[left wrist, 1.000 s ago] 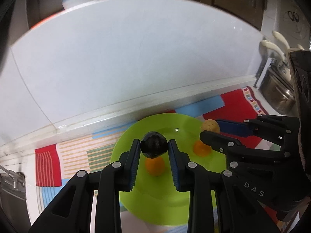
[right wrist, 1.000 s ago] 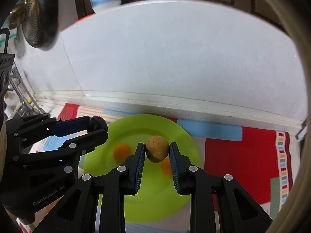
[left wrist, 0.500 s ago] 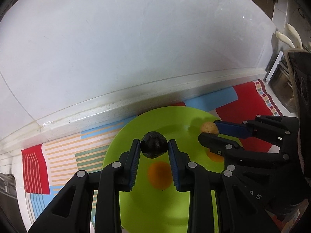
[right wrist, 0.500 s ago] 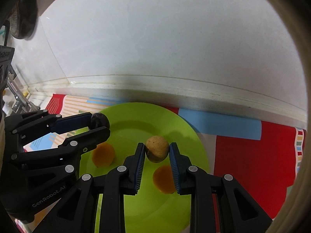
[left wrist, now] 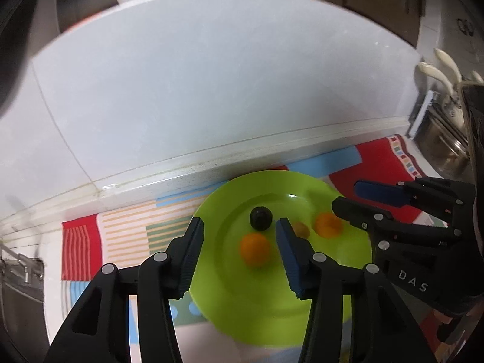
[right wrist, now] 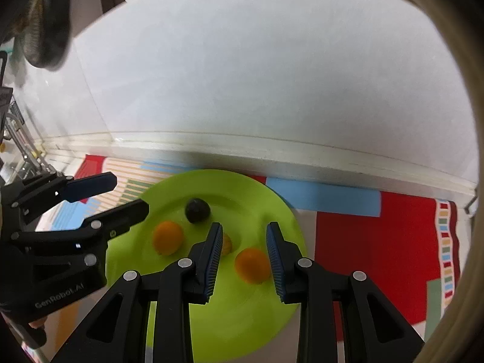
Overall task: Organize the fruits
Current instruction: 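Lower both fruits onto the plate and open both tools, then withdraw both open tools from the plate toward the remaining fruits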
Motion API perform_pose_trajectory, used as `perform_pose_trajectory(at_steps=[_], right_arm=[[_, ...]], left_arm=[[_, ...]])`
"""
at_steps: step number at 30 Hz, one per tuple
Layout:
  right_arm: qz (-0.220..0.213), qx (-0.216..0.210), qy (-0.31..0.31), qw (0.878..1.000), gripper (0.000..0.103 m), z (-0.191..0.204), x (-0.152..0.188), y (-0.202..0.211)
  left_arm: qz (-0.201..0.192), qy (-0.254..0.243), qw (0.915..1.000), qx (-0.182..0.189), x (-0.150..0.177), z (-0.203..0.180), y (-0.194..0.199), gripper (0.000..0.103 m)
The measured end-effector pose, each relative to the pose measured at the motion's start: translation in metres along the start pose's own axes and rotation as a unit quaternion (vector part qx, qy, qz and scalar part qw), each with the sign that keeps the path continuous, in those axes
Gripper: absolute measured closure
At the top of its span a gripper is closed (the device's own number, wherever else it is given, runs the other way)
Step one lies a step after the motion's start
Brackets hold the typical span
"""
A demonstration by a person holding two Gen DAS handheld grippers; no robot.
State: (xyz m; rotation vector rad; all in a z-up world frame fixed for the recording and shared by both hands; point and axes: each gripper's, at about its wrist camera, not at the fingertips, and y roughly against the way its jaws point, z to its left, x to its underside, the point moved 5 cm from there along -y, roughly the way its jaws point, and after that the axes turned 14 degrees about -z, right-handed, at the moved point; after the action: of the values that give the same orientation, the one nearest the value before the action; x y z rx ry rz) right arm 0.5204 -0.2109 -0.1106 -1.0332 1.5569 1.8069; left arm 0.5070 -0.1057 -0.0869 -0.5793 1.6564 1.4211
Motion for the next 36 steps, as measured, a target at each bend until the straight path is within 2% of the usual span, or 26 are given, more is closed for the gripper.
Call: perform_pose_trajectory(at_steps=[4,14,18,36], right_arm=[[-0.019,-0.002,-0.005,1.000,0.066,0.001,-0.003,0.025],[-0.059,0.001,-0.012,0.998,0.066,0.024,-0.010,0.091],[-0.067,-0.001,-0.014,0.998,0.056,0.033,-0.004,0.116],[-0.106,0.016,-0.005,0.994,0.056,0.074,0.035,0.216]], left_arm=[[-0.018,-0.003,0.9998,0.001,-0.003,-0.002,0.030,0.050],[-0.067,-0.002,0.9977,-0.013,-0.005,-0.004,0.107,0.037],[-0.079,-0.005,0.9967,-0.016,0.002,-0.006,0.133,0.036],[-0.118,-0.022,0.9928,-0.012,0.050,-0.017,0.221,0.035]])
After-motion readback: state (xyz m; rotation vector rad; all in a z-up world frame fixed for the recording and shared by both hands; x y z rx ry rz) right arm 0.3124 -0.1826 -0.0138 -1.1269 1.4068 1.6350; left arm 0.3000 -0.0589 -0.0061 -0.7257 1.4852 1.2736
